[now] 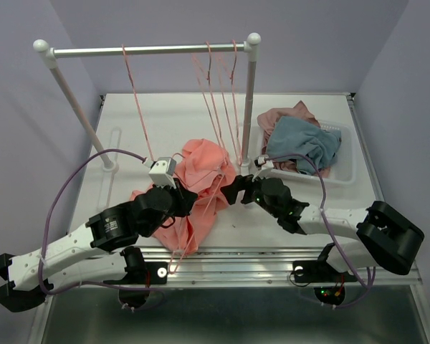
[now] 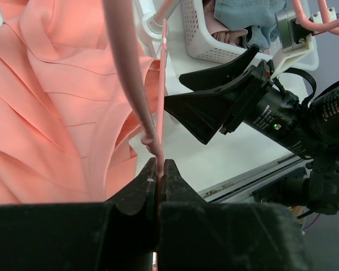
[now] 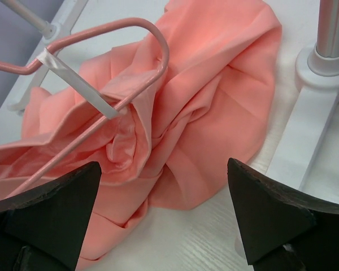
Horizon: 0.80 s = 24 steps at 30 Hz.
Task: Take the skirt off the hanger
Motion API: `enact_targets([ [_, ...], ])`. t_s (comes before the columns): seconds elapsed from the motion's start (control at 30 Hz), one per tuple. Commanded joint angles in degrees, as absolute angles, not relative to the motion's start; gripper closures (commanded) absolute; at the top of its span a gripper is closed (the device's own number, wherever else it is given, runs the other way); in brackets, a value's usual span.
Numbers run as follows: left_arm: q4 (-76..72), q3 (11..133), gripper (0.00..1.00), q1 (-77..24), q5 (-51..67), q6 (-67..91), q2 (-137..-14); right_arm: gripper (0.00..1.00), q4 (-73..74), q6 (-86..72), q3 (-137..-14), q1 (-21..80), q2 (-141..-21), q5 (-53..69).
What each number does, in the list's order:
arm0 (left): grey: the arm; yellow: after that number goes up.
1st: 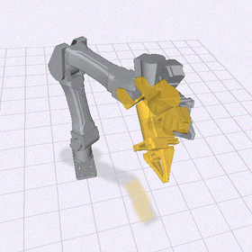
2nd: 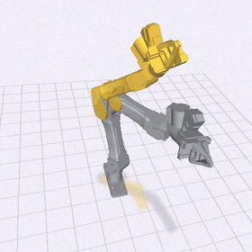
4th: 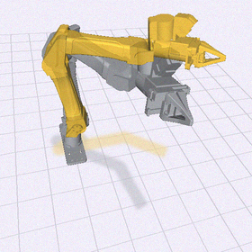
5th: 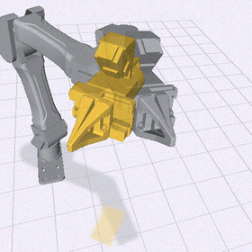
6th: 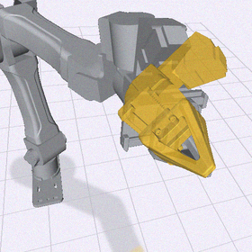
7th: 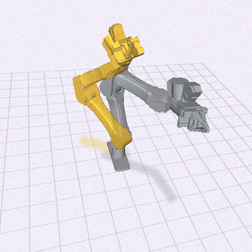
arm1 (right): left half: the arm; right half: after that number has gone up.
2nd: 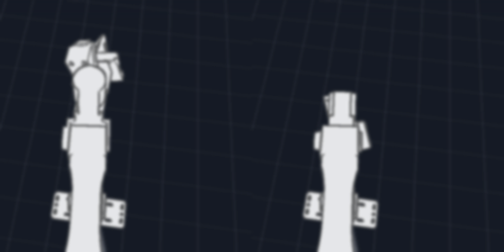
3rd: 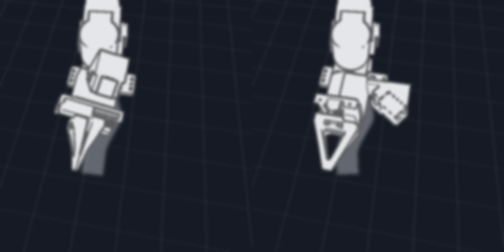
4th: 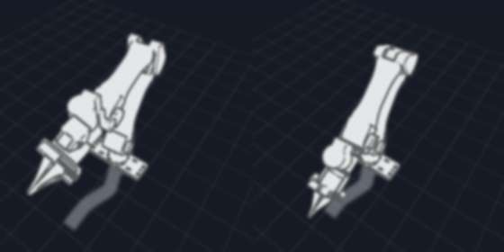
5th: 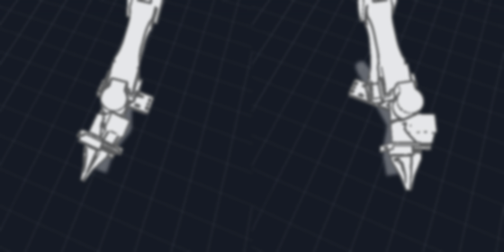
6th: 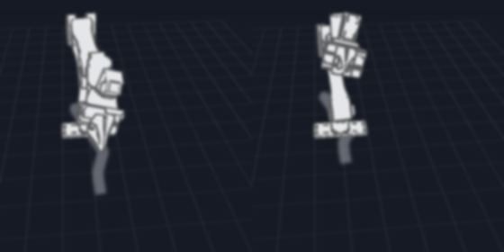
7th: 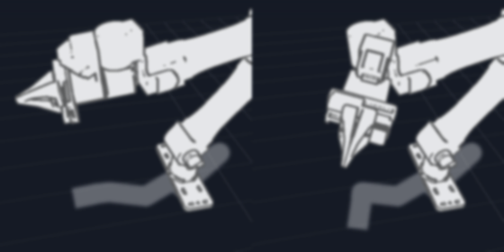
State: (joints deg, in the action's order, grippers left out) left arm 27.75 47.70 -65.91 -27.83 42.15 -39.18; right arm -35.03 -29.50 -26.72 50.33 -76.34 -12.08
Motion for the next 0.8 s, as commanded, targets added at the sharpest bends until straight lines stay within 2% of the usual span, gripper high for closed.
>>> enact_targets([
  [0.0,26.54,50.1,1.0,-66.27,-29.53,42.1,-38.41,0.02,-42.1,-30.06,-29.7,50.71,-77.52,-13.62],
  [0.13,26.37,50.1,1.0,-66.36,-29.36,42.1,-38.23,0.07,-43.77,-29.79,-30.67,50.71,-79.98,-12.22],
  [0.23,26.28,50.01,1.0,-66.36,-28.92,42.1,-37.53,0.15,-44.91,-29.71,-31.46,50.71,-82.26,-12.04],
  [0.33,26.45,49.66,1.0,-66.36,-28.92,42.1,-36.83,0.28,-47.45,-29.8,-31.81,50.71,-84.28,-10.38],
  [0.4,26.54,49.48,1.0,-66.36,-28.74,42.19,-36.39,0.31,-47.81,-29.97,-32.17,50.71,-85.07,-9.67],
  [0.47,26.46,49.31,1.0,-66.36,-28.48,42.1,-35.6,0.39,-47.99,-29.88,-32.61,50.71,-86.13,-9.75],
  [0.57,26.8,48.43,1.0,-66.36,-28.21,42.71,-34.98,0.57,-49.48,-29.71,-32.69,50.71,-86.92,-9.76],
  [0.67,26.63,46.94,1.0,-66.36,-27.86,43.33,-34.54,0.65,-50.09,-29.62,-32.87,50.71,-87.45,-9.41],
  [0.77,26.72,46.15,1.0,-66.36,-27.69,43.86,-34.28,0.77,-51.68,-29.36,-32.43,50.71,-87.71,-9.67],
])
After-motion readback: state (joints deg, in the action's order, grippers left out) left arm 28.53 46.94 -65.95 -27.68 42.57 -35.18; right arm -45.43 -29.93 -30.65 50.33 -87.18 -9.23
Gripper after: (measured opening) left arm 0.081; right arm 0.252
